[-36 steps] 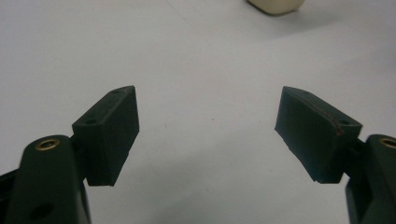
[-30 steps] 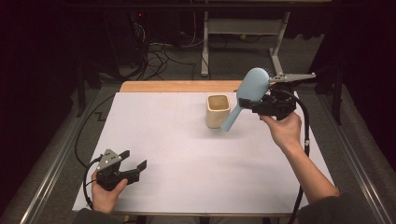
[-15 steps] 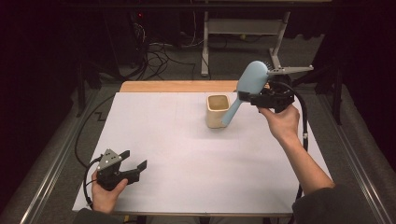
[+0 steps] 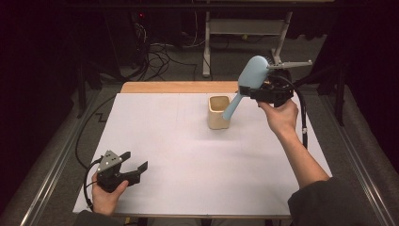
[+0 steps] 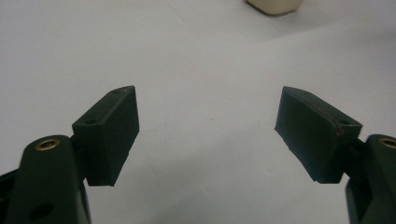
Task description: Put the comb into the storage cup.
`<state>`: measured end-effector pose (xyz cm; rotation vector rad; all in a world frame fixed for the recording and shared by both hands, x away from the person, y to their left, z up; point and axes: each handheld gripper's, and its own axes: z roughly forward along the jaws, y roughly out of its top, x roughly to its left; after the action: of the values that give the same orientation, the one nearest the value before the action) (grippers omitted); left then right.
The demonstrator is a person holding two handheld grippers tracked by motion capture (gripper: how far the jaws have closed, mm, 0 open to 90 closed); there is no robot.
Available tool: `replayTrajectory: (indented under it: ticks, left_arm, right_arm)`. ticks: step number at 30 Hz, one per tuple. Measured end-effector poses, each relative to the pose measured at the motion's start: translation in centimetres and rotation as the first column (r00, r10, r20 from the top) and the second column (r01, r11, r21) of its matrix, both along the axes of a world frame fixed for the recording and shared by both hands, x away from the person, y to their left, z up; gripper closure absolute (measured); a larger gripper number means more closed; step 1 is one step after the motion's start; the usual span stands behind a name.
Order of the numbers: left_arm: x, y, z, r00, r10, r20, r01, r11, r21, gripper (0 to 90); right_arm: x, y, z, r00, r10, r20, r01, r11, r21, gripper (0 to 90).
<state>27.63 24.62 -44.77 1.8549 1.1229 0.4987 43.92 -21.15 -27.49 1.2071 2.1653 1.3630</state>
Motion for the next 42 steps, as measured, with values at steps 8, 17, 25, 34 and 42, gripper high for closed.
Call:
replayTrajectory:
  ticks: [8, 17, 25, 34, 42]
  left_arm:
    - [0.0, 0.0, 0.0, 1.0, -0.005, 0.002, 0.005, 1.0, 0.002, 22.6]
    - [0.0, -0.1, 0.0, 1.0, -0.007, 0.002, 0.007, 1.0, 0.005, 22.5]
    - [0.0, -0.1, 0.0, 1.0, -0.01, 0.002, 0.01, 0.9999, 0.003, 22.5]
    - [0.0, -0.1, 0.0, 0.9999, -0.015, 0.003, 0.015, 0.9999, 0.002, 22.6]
    - [0.0, 0.0, 0.0, 0.9999, -0.014, 0.003, 0.014, 0.9999, 0.001, 22.5]
  right_arm:
    - [0.9, 0.2, -0.2, 0.9997, -0.023, 0.002, 0.023, 0.9996, 0.016, 54.7]
    - [1.8, 0.5, 0.2, 0.9987, -0.049, 0.011, 0.049, 0.9987, 0.012, 54.7]
    - [2.5, 1.0, 0.3, 0.9979, -0.063, 0.013, 0.063, 0.998, 0.004, 54.5]
    - [3.1, 1.5, 0.0, 0.9967, -0.08, 0.013, 0.08, 0.9968, -0.002, 54.5]
    - [3.7, 1.8, -0.7, 0.9961, -0.089, 0.001, 0.089, 0.9961, 0.001, 54.4]
